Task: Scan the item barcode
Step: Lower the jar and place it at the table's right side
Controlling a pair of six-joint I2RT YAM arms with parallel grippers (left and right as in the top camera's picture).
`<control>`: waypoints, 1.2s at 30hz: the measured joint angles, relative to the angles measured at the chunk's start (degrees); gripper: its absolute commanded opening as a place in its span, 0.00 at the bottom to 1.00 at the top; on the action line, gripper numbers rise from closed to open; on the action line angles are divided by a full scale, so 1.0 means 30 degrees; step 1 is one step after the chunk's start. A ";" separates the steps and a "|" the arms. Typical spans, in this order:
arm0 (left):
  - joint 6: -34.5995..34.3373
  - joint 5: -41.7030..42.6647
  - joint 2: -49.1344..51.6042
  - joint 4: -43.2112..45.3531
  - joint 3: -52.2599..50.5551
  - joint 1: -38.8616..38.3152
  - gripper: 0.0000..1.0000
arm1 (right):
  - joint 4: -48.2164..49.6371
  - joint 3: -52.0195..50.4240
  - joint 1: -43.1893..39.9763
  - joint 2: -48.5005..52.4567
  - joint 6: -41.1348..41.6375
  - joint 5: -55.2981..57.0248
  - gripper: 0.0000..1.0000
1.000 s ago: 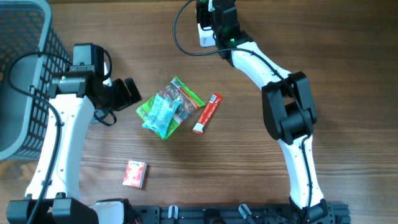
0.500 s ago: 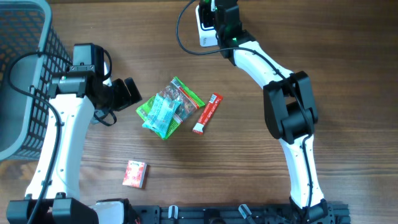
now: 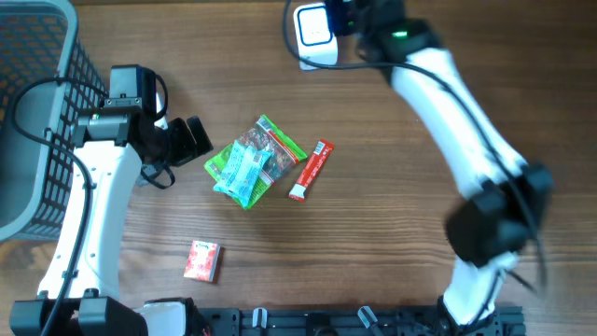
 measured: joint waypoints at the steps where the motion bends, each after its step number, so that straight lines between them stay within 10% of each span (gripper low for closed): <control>1: 0.0000 0.0007 0.0000 0.0015 0.0000 0.0000 1.00 | -0.1166 0.0124 -0.0160 -0.0809 0.0124 0.0000 0.51; 10: 0.0000 0.0007 0.0000 0.0000 0.0000 0.0000 1.00 | -1.0462 -0.1056 -0.2849 -0.1253 0.1173 -0.0007 0.52; 28: 0.0000 0.0007 0.0000 0.0007 0.0000 0.0000 1.00 | -0.5304 -1.0979 -0.8189 -0.0605 0.2062 0.0000 0.60; 32: 0.0000 0.0007 0.0000 0.0007 0.0000 0.0000 1.00 | -0.5158 -1.1358 -0.8859 -0.0605 0.2331 0.0000 0.99; 36: 0.0000 0.0007 0.0000 0.0000 0.0000 0.0000 1.00 | -0.5136 -1.1358 -0.8918 -0.0605 0.2353 0.0000 1.00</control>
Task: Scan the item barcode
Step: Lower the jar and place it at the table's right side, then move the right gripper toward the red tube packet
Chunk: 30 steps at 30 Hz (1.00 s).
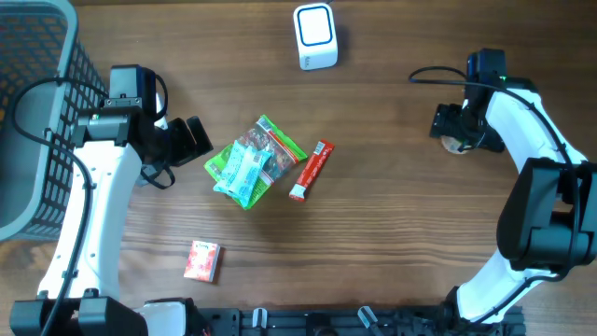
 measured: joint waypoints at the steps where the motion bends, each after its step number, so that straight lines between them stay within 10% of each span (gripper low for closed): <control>1: 0.0000 0.0000 0.0000 0.0000 0.0000 0.0000 1.00 | -0.0036 0.0000 0.0000 0.0000 0.0000 0.0000 1.00; 15: 0.0000 0.0000 0.0000 0.0000 0.0000 0.0000 1.00 | -0.3096 0.1967 0.0000 -0.0437 0.0000 -0.0918 1.00; 30: 0.0000 0.0000 0.0000 0.0000 0.0000 0.0000 1.00 | -0.3679 0.3694 0.0313 -0.2018 0.0233 -1.2531 0.97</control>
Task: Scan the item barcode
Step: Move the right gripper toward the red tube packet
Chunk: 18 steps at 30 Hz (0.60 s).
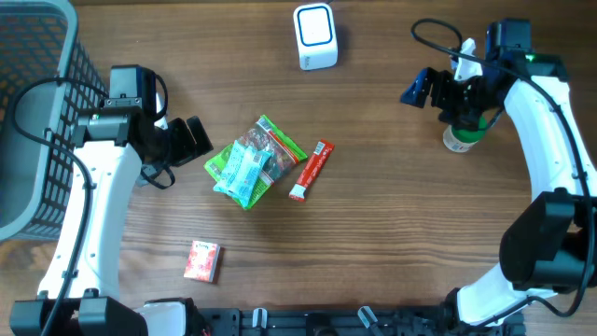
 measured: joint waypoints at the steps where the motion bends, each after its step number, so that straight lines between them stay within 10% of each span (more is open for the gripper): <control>1: 0.0000 0.0000 0.0000 0.0007 0.0000 0.0000 1.00 | -0.0036 0.0000 0.0146 0.0000 0.0138 -0.0189 0.97; 18: 0.0000 0.0000 0.0000 0.0000 0.0000 0.0000 1.00 | 0.2288 -0.1042 0.7664 0.0000 0.3031 0.1443 0.99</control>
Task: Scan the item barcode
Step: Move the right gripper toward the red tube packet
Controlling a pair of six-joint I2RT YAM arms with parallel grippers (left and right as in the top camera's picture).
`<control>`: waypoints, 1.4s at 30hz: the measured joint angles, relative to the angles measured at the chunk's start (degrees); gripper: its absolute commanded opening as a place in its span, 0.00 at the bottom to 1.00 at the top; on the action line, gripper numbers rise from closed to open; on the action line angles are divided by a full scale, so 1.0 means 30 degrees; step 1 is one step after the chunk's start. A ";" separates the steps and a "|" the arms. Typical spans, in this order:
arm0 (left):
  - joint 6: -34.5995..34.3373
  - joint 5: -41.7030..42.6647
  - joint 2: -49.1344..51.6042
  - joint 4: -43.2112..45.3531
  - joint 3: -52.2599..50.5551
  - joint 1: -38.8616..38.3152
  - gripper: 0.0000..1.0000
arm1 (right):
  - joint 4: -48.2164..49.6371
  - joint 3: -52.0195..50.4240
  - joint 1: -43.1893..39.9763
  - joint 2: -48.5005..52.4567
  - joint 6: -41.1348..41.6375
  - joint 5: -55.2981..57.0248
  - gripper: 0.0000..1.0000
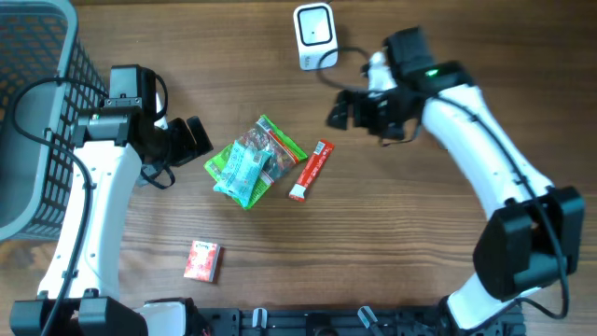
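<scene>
The white barcode scanner (314,35) stands at the far middle of the table. On the table's middle lie a pile of green and teal snack packets (250,161), a red stick packet (311,170) and, nearer the front, a small red box (202,260). My right gripper (340,113) hovers below the scanner, just up and right of the red stick, open with nothing seen in it. My left gripper (192,138) sits open just left of the green packets.
A grey mesh basket (37,112) fills the far left edge. The right arm's white link (476,149) crosses the right half of the table and hides the wood under it.
My right gripper has moved from the far right, beside a green and white item, leftward to a spot below the scanner near the red stick. That item is now hidden. The left arm is unchanged.
My right gripper was first up at the scanner. Then it was at the table's right side on a small item. Then it stood just above that item, and now it is over the middle near the packets. The left arm and the packets stayed put.
</scene>
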 measured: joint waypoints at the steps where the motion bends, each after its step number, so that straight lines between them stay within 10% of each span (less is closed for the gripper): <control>1: 0.0000 0.0000 0.0000 0.0007 0.0000 0.0000 1.00 | 0.0546 -0.0291 0.0590 0.0000 0.0408 0.0044 0.99; 27: 0.0007 0.0000 0.0000 0.0000 0.0000 0.0000 1.00 | 0.2339 -0.1370 0.5275 0.0000 0.4116 0.3024 0.98; 42: 0.0000 0.0000 0.0000 0.0000 0.0000 0.0000 1.00 | 0.2120 -0.2463 0.5275 0.0000 0.8961 0.3891 0.35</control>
